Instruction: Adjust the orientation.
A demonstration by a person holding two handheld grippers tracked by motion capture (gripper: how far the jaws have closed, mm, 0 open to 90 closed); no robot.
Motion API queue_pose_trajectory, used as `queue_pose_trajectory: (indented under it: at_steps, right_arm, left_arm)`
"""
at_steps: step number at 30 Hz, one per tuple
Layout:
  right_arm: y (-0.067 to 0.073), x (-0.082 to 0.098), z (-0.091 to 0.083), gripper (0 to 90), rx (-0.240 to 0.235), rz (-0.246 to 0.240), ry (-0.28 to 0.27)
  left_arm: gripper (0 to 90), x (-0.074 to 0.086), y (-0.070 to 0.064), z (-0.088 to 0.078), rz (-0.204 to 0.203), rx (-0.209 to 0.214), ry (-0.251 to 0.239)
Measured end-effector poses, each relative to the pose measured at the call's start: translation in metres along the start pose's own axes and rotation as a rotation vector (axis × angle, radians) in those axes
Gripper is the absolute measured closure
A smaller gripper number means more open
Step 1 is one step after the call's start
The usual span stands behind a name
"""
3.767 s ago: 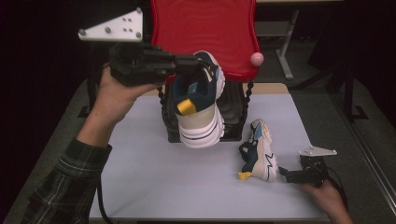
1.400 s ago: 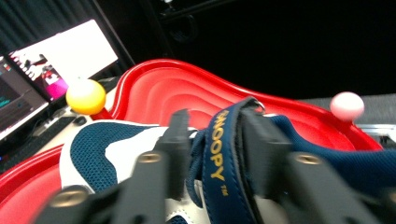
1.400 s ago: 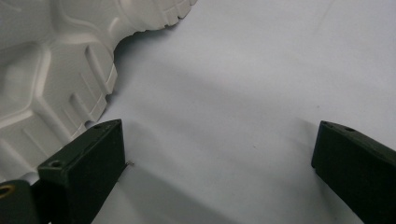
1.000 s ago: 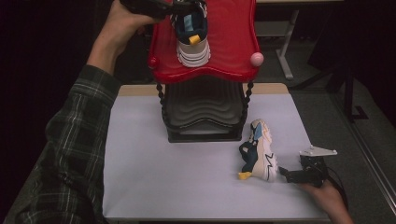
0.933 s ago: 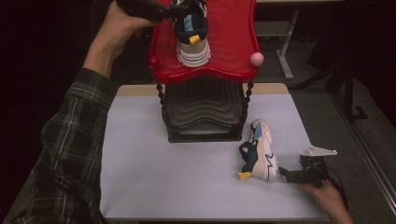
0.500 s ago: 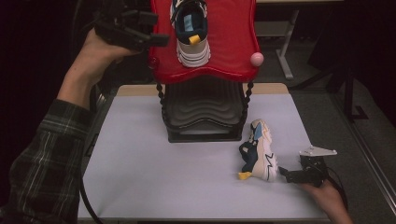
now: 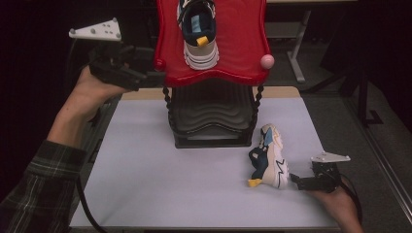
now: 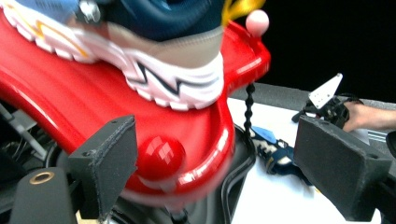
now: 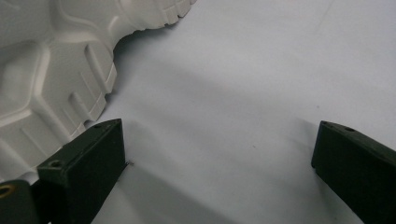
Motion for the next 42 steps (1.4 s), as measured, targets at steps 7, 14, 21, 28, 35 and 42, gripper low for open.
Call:
queue_pose_trajectory:
  at_steps: [7, 14, 21, 28, 35, 42]
  right_arm:
    - [-0.002, -0.002, -0.007, 20.8, -0.012, -0.007, -0.001]
    - [0.001, -0.009, -0.021, 59.8, -0.053, -0.021, -0.034]
    - [0.004, -0.019, -0.029, 89.4, -0.106, -0.016, -0.04]
    - [0.006, -0.033, -0.039, 89.5, -0.204, -0.013, -0.099]
    - [0.014, -0.046, -0.046, 89.5, -0.26, -0.022, -0.151]
    - [0.028, -0.053, -0.048, 89.5, -0.314, -0.06, -0.172]
  left_arm:
    - [13.3, 0.031, -0.025, -0.007, -0.006, -0.034, 0.017]
    - [13.6, 0.079, -0.051, -0.008, -0.047, -0.018, 0.051]
    - [14.3, 0.13, -0.077, 0.0, -0.089, -0.032, 0.104]
    - [14.1, 0.185, -0.101, 0.012, -0.143, -0.049, 0.153]
    - [14.0, 0.231, -0.116, 0.028, -0.184, -0.074, 0.191]
    - [13.6, 0.283, -0.12, 0.043, -0.238, -0.077, 0.273]
Point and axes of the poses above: each handheld gripper's, and its own axes: z roughly forward along the jaws, x roughly out of its underside, y roughly to its left, the point moved 1 cm from there along z, roughly forward along the jaws, and after that the axes turned 6 degrees about z, right-handed, at the moved point
